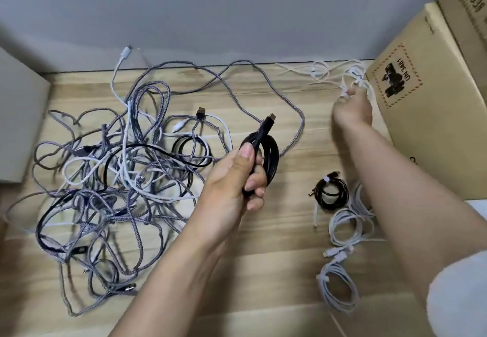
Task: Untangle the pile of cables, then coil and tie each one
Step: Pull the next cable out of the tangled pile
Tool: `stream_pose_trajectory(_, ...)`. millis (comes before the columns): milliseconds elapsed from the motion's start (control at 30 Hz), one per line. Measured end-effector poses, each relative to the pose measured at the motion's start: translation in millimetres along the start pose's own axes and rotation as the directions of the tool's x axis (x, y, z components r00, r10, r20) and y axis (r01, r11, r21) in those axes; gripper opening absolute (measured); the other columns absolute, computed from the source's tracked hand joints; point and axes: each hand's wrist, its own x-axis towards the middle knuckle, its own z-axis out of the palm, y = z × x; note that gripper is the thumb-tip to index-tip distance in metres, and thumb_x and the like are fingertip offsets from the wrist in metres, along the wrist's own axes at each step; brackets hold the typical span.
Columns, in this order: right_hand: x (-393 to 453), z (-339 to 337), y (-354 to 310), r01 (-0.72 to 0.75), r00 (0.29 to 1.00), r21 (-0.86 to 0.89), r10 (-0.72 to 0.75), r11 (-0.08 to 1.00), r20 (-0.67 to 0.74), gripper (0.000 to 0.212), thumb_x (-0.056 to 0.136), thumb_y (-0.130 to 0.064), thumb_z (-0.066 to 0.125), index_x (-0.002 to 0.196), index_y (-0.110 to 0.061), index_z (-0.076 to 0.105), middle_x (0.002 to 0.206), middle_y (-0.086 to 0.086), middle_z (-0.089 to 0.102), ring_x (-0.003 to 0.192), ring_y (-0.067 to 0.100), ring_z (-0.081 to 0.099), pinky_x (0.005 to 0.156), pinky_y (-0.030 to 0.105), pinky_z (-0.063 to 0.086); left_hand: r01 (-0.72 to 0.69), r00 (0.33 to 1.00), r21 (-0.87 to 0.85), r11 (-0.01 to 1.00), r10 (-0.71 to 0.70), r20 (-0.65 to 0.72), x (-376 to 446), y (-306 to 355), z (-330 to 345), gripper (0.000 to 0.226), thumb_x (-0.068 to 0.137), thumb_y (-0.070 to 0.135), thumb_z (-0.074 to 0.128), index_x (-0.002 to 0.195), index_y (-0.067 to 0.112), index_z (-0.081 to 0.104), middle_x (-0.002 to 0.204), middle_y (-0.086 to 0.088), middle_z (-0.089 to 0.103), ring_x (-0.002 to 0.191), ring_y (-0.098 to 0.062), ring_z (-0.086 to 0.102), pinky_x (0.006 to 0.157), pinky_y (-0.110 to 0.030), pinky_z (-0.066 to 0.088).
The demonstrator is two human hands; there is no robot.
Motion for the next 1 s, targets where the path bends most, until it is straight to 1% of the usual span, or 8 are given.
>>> stream_pose_trajectory(167, 19.4, 9.8, 15.5, 0.031, 0.999, -0.218, -0.027, 0.975, 0.023, 0.006, 0.091, -0.017, 0.053, 0.094, -0.017, 0.057, 0.120, 0.012, 0.056, 0.109, 0.032, 0.054, 0.091, 0.034, 0.042, -0.003, 1.000, 0.004, 1.000, 0.003, -0.008, 6.0, -0.1, -5.3, 0.027, 0.091, 0.036, 0.050, 0.078, 0.012, 0.045, 0.048, 0.010, 0.032, 0.045, -0.004, 0.034, 0.039, -0.013, 0.025)
stream_pose_trajectory(233, 13.9, 12.6, 17.8, 0.061, 0.998, -0.202, -0.066, 0.977, -0.016, 0.014, 0.087, -0.023, 0.062, 0.074, -0.021, 0.056, 0.115, 0.009, 0.059, 0.102, 0.030, 0.057, 0.086, 0.033, 0.045, -0.019, 1.000, 0.008, 1.000, 0.019, 0.000, 5.1, 0.2, -8.0, 0.026, 0.086, 0.037, 0.042, 0.079, 0.011, 0.045, 0.048, 0.010, 0.032, 0.045, -0.003, 0.033, 0.040, -0.012, 0.026)
stream_pose_trajectory(400, -36.4, 6.5, 16.6, 0.308, 0.913, 0.058, -0.278, 0.950, -0.297, 0.011, 0.091, -0.022, 0.058, 0.086, -0.012, 0.061, 0.117, 0.009, 0.052, 0.117, 0.026, 0.045, 0.092, 0.025, 0.032, -0.089, 0.996, 0.067, 0.994, 0.090, -0.016, -10.9, 4.6, -10.4, 0.028, 0.085, 0.038, 0.041, 0.079, 0.012, 0.047, 0.050, 0.010, 0.032, 0.049, -0.006, 0.030, 0.042, -0.014, 0.028)
stream_pose_trajectory(533, -114.5, -23.6, 2.3, 0.547, 0.813, 0.430, -0.335, 0.718, -0.475, 0.009, 0.093, -0.020, 0.048, 0.084, -0.023, 0.051, 0.085, -0.003, 0.056, 0.090, 0.015, 0.058, 0.083, 0.026, 0.042, -0.154, 0.987, 0.145, 0.977, 0.159, -0.023, -28.2, 5.0, -13.7, 0.029, 0.086, 0.037, 0.039, 0.080, 0.011, 0.048, 0.050, 0.010, 0.033, 0.049, -0.006, 0.030, 0.043, -0.012, 0.029)
stream_pose_trajectory(667, -224.9, -57.1, -6.2, 0.597, 0.795, 0.671, -0.214, 0.440, -0.568, 0.004, 0.094, -0.027, 0.041, 0.090, -0.027, 0.043, 0.086, -0.001, 0.049, 0.083, 0.016, 0.050, 0.079, 0.022, 0.039, -0.221, 0.974, 0.226, 0.949, 0.226, 0.001, -55.3, 3.9, -16.8, 0.029, 0.087, 0.035, 0.038, 0.085, 0.009, 0.050, 0.051, 0.010, 0.033, 0.047, -0.002, 0.029, 0.044, -0.009, 0.028)
stream_pose_trajectory(767, -289.1, -70.8, -3.9, 0.483, 0.875, 0.807, -0.171, 0.340, -0.452, 0.010, 0.090, -0.035, 0.042, 0.089, -0.027, 0.047, 0.084, 0.001, 0.056, 0.074, 0.016, 0.053, 0.070, 0.024, 0.044, -0.275, 0.959, 0.299, 0.914, 0.283, 0.017, -74.1, 2.3, -20.5, 0.028, 0.088, 0.032, 0.039, 0.087, 0.006, 0.048, 0.051, 0.011, 0.036, 0.048, -0.001, 0.031, 0.045, -0.009, 0.028)
stream_pose_trajectory(867, -324.9, -73.8, -1.1, 0.198, 0.965, 0.948, -0.219, 0.250, -0.144, 0.019, 0.091, -0.040, 0.050, 0.082, -0.023, 0.049, 0.060, -0.013, 0.052, 0.054, 0.005, 0.045, 0.056, 0.019, 0.039, -0.340, 0.939, 0.337, 0.878, 0.339, 0.065, -95.4, -1.9, -19.2, 0.018, 0.089, 0.028, 0.041, 0.086, 0.011, 0.046, 0.054, 0.012, 0.039, 0.048, -0.001, 0.032, 0.046, -0.010, 0.029)
stream_pose_trajectory(1000, -344.3, -64.0, 3.6, -0.180, 0.940, 0.944, -0.235, 0.278, 0.248, 0.021, 0.094, -0.027, 0.042, 0.077, -0.015, 0.044, 0.050, -0.010, 0.043, 0.043, 0.003, 0.033, 0.043, 0.014, 0.027, -0.420, 0.906, 0.433, 0.798, 0.391, 0.159, -124.6, -9.5, -8.9, 0.016, 0.089, 0.035, 0.049, 0.093, 0.019, 0.051, 0.064, 0.017, 0.052, 0.056, -0.003, 0.048, 0.058, -0.017, 0.040)
